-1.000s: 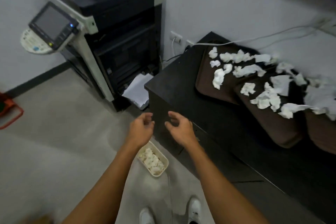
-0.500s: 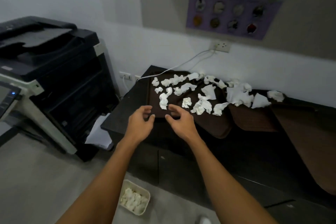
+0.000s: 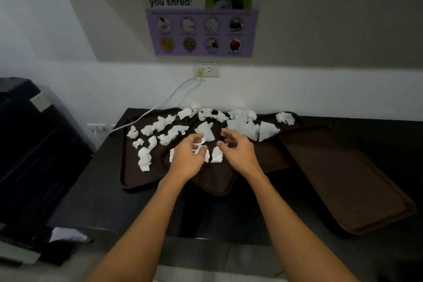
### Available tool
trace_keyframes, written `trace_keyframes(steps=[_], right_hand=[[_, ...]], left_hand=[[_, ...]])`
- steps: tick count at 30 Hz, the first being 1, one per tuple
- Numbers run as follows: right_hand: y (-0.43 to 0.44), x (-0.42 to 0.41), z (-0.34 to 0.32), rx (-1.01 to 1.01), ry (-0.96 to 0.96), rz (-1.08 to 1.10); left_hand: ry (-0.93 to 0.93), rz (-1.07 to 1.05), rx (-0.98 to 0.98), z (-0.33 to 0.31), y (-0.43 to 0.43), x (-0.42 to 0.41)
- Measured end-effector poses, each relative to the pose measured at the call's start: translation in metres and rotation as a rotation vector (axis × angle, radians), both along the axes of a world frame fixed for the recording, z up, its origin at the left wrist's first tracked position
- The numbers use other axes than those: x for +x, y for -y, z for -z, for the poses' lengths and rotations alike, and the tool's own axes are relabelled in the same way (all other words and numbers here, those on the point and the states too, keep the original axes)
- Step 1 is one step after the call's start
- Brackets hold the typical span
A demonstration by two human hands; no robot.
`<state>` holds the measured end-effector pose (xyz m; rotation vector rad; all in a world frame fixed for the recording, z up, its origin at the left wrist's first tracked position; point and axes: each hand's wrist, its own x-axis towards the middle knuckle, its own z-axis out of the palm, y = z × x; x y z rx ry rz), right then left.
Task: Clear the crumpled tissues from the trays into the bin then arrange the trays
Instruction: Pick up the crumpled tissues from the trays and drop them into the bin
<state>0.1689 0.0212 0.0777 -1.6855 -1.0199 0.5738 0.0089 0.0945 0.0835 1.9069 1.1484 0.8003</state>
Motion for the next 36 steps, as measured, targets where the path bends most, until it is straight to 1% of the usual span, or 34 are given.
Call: trace_keyframes(steps=[5, 10, 18, 23, 27, 32, 36], right_hand=[[-0.006, 0.076, -0.002, 0.019, -0.017, 0.068], [-0.002, 0.150, -0.002, -0.009, -0.005, 0.122], [-0.011, 0.257, 0.019, -0.070, 0.042, 0.194], [-0.034, 0.309, 0.035, -0.161, 0.123, 0.173], [-0.058, 0.341, 0.055, -0.215, 0.232, 0.138], [-0.090, 0.375, 0.081, -0.325, 0.416, 0.102], [-0.112, 0.387, 0.098, -0.434, 0.455, 0.086]], left_hand=[[-0.008, 0.064, 0.010, -0.004, -0.016, 0.085], [0.001, 0.127, -0.032, 0.002, -0.024, 0.162], [-0.032, 0.161, -0.048, 0.011, -0.031, 0.245], [-0.055, 0.146, -0.051, 0.014, -0.042, 0.277], [-0.068, 0.128, -0.076, 0.019, -0.053, 0.292], [-0.086, 0.099, -0.093, 0.025, -0.065, 0.294], [-0.097, 0.067, -0.109, 0.032, -0.075, 0.286]])
